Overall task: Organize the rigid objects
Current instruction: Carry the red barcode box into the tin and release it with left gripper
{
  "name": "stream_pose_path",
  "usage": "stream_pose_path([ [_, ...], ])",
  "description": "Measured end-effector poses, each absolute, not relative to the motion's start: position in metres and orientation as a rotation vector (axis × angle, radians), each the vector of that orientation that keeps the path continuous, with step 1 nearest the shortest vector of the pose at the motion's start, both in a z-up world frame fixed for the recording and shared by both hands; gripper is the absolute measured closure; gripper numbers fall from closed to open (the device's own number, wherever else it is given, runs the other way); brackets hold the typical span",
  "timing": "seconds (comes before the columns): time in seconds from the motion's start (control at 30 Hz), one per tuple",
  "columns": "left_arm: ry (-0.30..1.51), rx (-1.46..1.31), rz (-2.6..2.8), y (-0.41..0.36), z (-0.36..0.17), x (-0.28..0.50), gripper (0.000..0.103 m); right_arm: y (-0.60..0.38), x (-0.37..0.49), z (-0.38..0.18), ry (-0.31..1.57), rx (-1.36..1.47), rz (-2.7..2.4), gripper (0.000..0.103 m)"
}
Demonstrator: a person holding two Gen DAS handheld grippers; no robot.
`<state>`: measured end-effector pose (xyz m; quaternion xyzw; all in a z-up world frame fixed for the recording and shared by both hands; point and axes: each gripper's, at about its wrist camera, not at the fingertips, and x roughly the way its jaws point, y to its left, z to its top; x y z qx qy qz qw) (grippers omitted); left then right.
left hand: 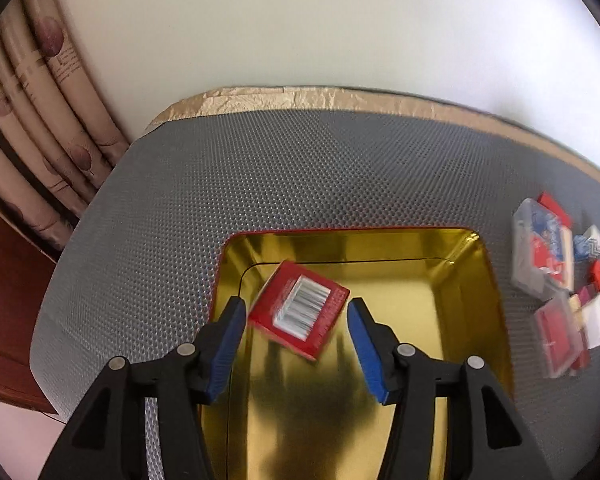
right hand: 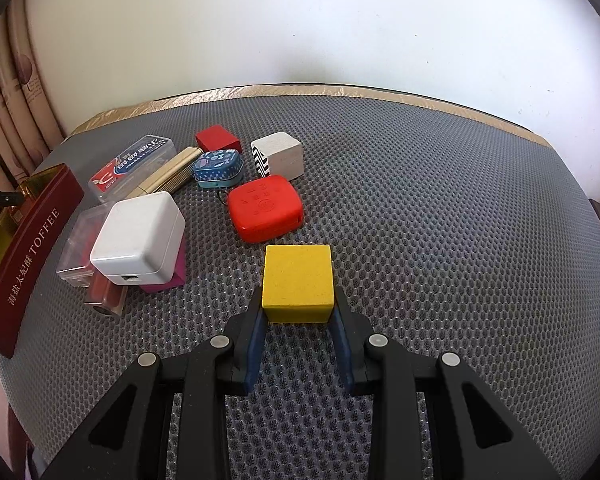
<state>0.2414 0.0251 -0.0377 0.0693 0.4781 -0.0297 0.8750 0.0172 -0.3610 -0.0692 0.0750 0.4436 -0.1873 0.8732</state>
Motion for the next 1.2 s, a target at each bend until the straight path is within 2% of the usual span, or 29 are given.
stream_pose_path([
  [0.27,0.85,-0.129,-0.01,0.045,0.016,0.13,0.048,-0.367,0.017,-0.068,0.921,0.183,-0.385,0.075],
  [0.33,0.859,-0.168,-0.015,0.043,0.017,0.095,0.046,-0.369,0.016,-0.067,0.921,0.194,-0.382,0.075],
  [0.4,0.878,-0.182,-0.033,0.04,0.013,0.063,0.04,-0.374,0.011,-0.064,0.927,0.199,-0.384,0.075],
  [0.53,0.886,-0.189,-0.032,0.039,-0.002,0.02,0.039,-0.375,0.004,-0.059,0.943,0.224,-0.388,0.075],
  [0.83,0.97,-0.308,0.001,0.06,-0.034,0.004,0.039,-0.332,-0.018,-0.007,0.898,0.237,-0.306,0.075],
  [1.0,0.913,-0.265,0.067,0.063,-0.029,-0.001,0.039,-0.26,0.028,0.028,0.881,0.227,-0.083,0.075],
  [1.2,0.909,-0.209,0.101,0.063,-0.031,0.0,0.039,-0.162,0.108,0.02,0.96,0.158,0.139,0.075],
])
